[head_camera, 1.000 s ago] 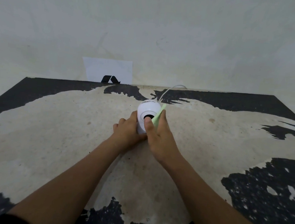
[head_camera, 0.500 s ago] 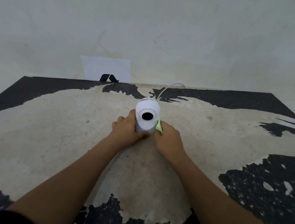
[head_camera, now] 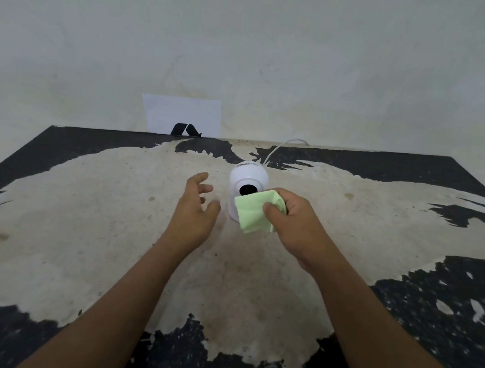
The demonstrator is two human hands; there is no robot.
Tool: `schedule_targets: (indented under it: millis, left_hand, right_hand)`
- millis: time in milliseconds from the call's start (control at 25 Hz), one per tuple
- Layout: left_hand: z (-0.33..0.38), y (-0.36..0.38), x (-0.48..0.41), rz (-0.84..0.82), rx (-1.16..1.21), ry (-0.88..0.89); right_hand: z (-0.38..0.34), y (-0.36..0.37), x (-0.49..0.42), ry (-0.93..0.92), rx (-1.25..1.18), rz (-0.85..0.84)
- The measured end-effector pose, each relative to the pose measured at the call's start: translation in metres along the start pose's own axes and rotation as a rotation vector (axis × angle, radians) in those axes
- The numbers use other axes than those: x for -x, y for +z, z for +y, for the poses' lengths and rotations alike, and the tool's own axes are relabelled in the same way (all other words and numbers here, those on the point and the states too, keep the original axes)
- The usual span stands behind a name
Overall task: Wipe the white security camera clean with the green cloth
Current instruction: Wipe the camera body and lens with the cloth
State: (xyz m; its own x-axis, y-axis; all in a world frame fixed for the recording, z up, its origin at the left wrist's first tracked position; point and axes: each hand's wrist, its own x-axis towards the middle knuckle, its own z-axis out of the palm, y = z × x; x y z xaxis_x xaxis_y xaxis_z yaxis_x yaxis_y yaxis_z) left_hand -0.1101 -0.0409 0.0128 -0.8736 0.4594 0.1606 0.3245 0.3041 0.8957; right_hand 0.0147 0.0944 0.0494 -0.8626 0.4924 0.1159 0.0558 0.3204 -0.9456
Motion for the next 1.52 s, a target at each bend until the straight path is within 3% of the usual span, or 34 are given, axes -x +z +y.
schedule_targets:
  millis: [40, 120, 240, 320, 480, 560, 640, 840, 1080, 1240, 1520]
  left_hand:
    - [0.009, -0.006, 0.008, 0.041, 0.148, -0.010]
    - [0.023, -0.016, 0.018, -0.036, 0.293, -0.019]
    - [0.026, -0.020, 0.026, -0.222, 0.288, -0.030]
    - [0.017, -0.022, 0.025, -0.099, 0.289, -0.043]
    - [0.008, -0.022, 0.011, 0.253, 0.457, -0.267]
    - [0.007, -0.011, 0.003, 0.268, 0.394, -0.329]
    - [0.009, 0.007, -0.002, 0.167, 0.328, -0.345]
    - [0.020, 0.040, -0.001, 0.075, 0.304, -0.325]
    - [0.029, 0.039, -0.008, 0.024, 0.342, -0.026]
    - [0.036, 0.032, -0.019, -0.041, 0.188, 0.075]
    - [0.008, 0.043, -0.004, -0.063, -0.053, 0.028]
  right_hand:
    - [-0.002, 0.000, -0.001, -0.012, -0.028, -0.017]
    - [-0.004, 0.005, -0.004, -0.025, -0.099, -0.056]
    - [-0.006, 0.015, -0.007, -0.019, -0.163, -0.115]
    - [-0.004, 0.018, -0.010, -0.009, -0.146, -0.041]
    - [0.002, 0.006, -0.030, 0.049, -0.026, 0.207]
    - [0.006, 0.006, -0.041, 0.077, -0.033, 0.167]
    - [0.010, 0.011, -0.047, 0.109, -0.097, 0.084]
    - [0.013, 0.014, -0.052, 0.170, -0.233, 0.061]
    - [0.021, 0.016, -0.055, 0.153, -0.219, 0.071]
    - [0.027, 0.018, -0.057, 0.134, -0.196, 0.083]
    - [0.030, 0.023, -0.058, 0.135, -0.201, 0.110]
